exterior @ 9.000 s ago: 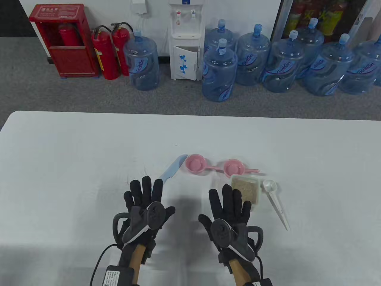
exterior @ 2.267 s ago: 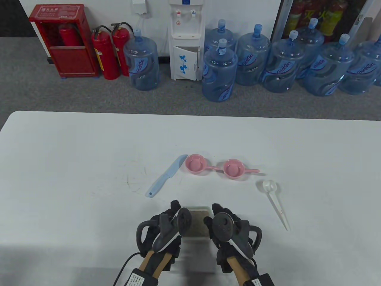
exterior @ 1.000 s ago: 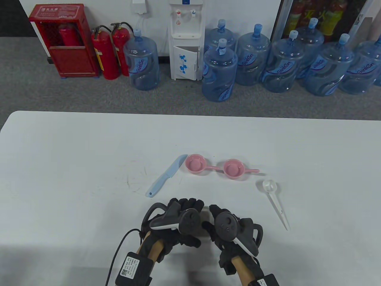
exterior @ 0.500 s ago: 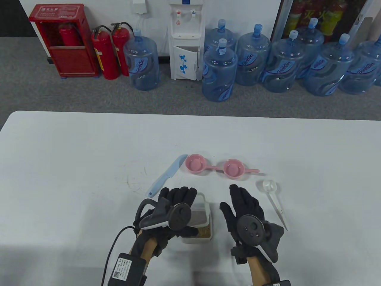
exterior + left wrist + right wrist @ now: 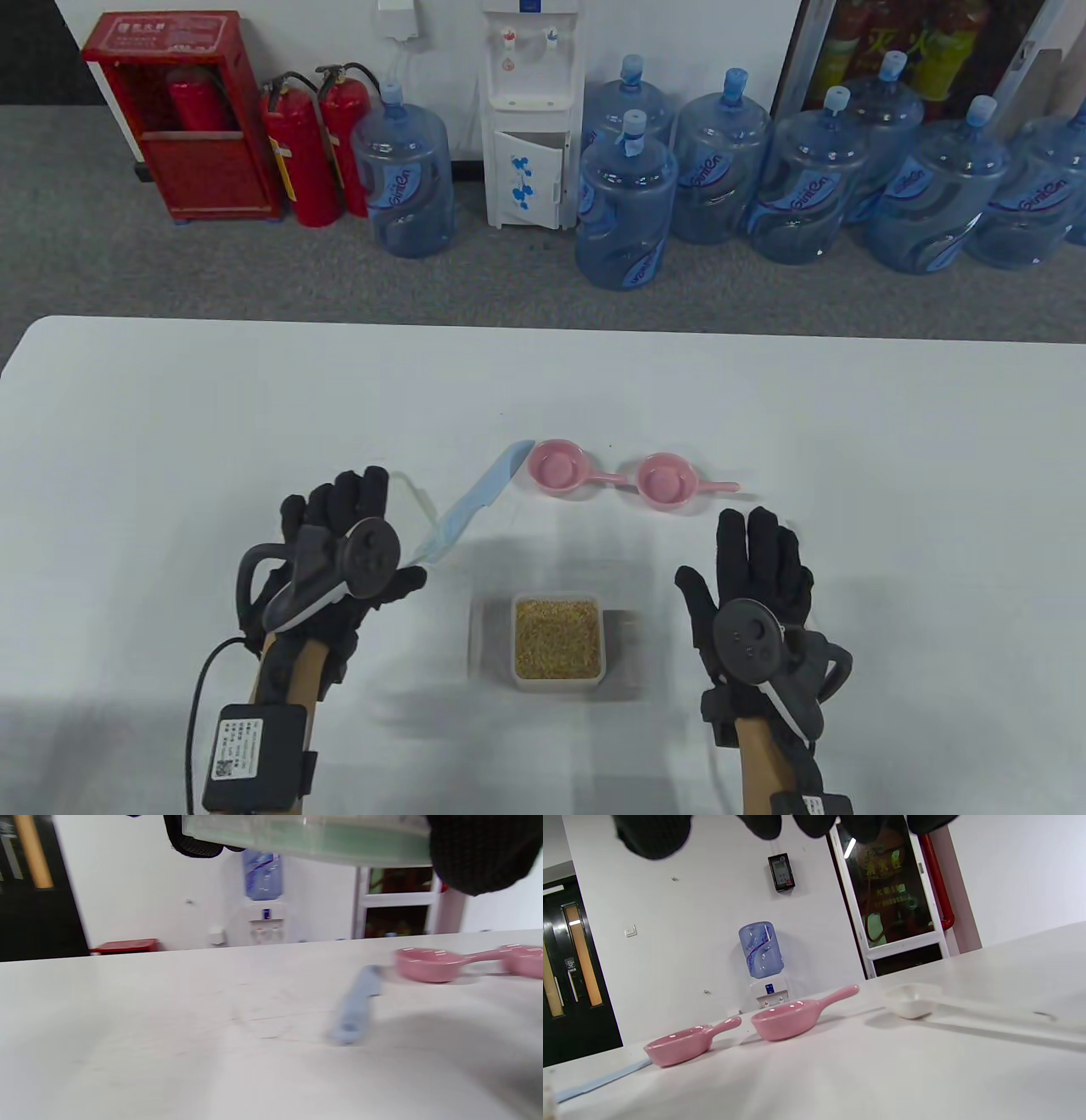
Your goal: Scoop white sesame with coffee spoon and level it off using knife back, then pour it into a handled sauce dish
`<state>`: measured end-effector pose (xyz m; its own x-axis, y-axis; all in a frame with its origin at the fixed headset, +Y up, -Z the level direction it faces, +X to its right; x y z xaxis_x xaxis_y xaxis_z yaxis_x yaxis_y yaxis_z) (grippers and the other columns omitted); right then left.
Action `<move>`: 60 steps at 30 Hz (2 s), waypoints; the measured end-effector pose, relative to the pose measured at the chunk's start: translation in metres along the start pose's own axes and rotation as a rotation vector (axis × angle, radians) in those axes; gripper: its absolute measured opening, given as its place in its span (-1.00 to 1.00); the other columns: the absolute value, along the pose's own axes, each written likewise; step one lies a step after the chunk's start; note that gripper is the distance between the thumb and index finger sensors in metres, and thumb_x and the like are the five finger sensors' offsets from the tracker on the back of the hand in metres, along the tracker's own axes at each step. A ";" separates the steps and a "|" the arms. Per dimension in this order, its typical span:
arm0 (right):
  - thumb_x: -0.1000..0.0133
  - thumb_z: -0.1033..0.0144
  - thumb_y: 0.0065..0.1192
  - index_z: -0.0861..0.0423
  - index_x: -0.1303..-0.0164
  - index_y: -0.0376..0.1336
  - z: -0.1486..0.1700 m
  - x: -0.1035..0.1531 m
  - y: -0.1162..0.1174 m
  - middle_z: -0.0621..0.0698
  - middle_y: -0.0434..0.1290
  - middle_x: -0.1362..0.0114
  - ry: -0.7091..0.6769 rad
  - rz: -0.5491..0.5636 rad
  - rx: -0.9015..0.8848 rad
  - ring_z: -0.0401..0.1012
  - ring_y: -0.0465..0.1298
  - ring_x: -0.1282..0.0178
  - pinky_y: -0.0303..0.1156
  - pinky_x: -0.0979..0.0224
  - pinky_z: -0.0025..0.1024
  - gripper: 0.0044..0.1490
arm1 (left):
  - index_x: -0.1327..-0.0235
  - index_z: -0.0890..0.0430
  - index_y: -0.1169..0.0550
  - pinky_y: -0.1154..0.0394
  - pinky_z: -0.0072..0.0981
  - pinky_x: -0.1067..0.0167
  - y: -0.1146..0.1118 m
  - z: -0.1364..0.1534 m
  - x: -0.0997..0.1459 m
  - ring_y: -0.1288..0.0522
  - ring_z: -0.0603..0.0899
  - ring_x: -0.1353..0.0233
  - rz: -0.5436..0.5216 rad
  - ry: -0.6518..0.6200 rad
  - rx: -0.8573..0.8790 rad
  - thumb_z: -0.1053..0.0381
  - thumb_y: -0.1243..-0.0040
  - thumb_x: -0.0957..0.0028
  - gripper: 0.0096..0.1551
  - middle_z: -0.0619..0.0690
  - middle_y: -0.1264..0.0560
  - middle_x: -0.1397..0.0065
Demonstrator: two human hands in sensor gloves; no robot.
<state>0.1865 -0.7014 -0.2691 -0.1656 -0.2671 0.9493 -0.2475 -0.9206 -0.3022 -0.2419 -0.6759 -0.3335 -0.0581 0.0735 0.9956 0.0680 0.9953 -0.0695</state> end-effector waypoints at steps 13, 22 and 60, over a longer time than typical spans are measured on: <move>-0.29 -0.27 -0.09 -0.06 -0.84 -0.22 0.003 -0.004 0.004 0.13 -0.26 -0.87 0.013 -0.058 -0.011 0.19 -0.14 -0.81 -0.09 -0.68 0.29 0.00 | -0.76 0.16 0.11 -0.01 0.53 -0.58 -0.075 0.093 -0.012 -0.10 0.52 -0.76 0.236 0.306 0.103 -0.47 -0.29 0.07 0.41 0.31 0.05 -0.81; -0.29 -0.28 -0.12 -0.05 -0.85 -0.22 0.008 -0.004 0.004 0.14 -0.26 -0.87 0.018 -0.074 -0.039 0.20 -0.14 -0.80 -0.09 -0.68 0.29 0.00 | -0.76 0.18 0.10 -0.02 0.49 -0.59 -0.108 0.107 -0.014 -0.13 0.51 -0.74 0.294 0.361 0.194 -0.48 -0.28 0.09 0.42 0.31 0.02 -0.80; -0.29 -0.28 -0.17 -0.06 -0.85 -0.23 -0.004 -0.003 0.010 0.15 -0.27 -0.87 -0.036 -0.118 0.002 0.21 -0.16 -0.80 -0.10 -0.68 0.29 -0.02 | -0.75 0.13 0.24 0.26 0.60 -0.51 -0.003 0.026 0.013 0.31 0.47 -0.78 -0.034 0.166 0.180 -0.51 0.00 0.00 0.33 0.22 0.33 -0.79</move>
<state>0.1804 -0.7085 -0.2756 -0.1008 -0.1674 0.9807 -0.2609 -0.9468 -0.1885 -0.2686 -0.6759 -0.3221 0.1085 0.0434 0.9931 -0.1106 0.9934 -0.0313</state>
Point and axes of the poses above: the tracker on the back of each hand, its own z axis roughly to the little-finger side, its own x axis roughly from the fingertips to the wrist, y = z × x, the point moved 2 cm from there along -x, roughly from the wrist to the fingertips
